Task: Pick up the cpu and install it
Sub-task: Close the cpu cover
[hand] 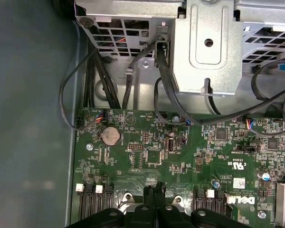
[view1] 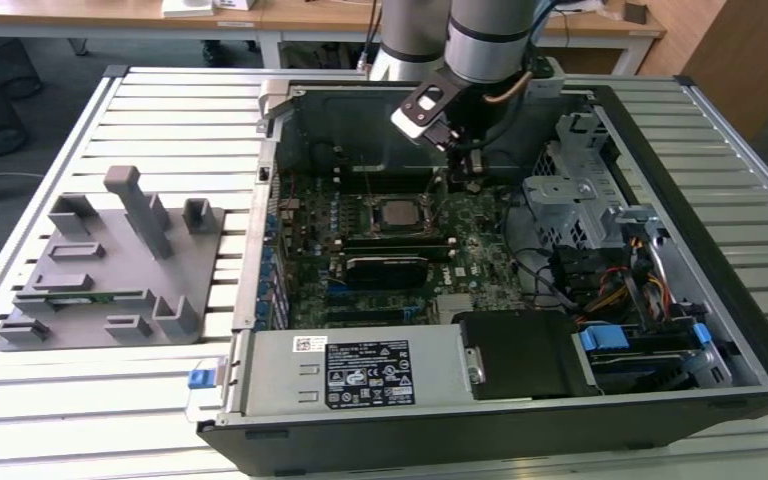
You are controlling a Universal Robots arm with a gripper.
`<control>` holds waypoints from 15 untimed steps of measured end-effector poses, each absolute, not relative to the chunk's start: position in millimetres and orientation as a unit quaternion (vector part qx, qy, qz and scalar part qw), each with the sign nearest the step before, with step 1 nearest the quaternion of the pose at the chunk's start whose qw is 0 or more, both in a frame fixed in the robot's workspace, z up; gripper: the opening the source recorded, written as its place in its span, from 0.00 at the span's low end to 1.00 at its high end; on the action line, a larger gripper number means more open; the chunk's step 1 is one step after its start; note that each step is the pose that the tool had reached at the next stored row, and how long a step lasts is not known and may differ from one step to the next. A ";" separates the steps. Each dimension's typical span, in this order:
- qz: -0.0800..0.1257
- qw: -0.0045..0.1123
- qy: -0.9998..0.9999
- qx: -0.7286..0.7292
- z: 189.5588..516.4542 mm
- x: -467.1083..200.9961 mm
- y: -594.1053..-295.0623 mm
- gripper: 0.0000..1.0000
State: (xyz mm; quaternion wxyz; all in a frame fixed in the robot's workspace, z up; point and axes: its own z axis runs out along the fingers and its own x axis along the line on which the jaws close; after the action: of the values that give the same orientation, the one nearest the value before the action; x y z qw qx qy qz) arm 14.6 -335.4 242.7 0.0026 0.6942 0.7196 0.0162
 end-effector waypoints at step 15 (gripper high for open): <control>0.016 0.003 0.720 0.694 242.7 11.3 -335.4 0.11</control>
State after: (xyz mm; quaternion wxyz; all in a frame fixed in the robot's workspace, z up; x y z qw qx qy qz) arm 11.3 -335.4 242.7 0.0026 0.6942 0.7196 0.0162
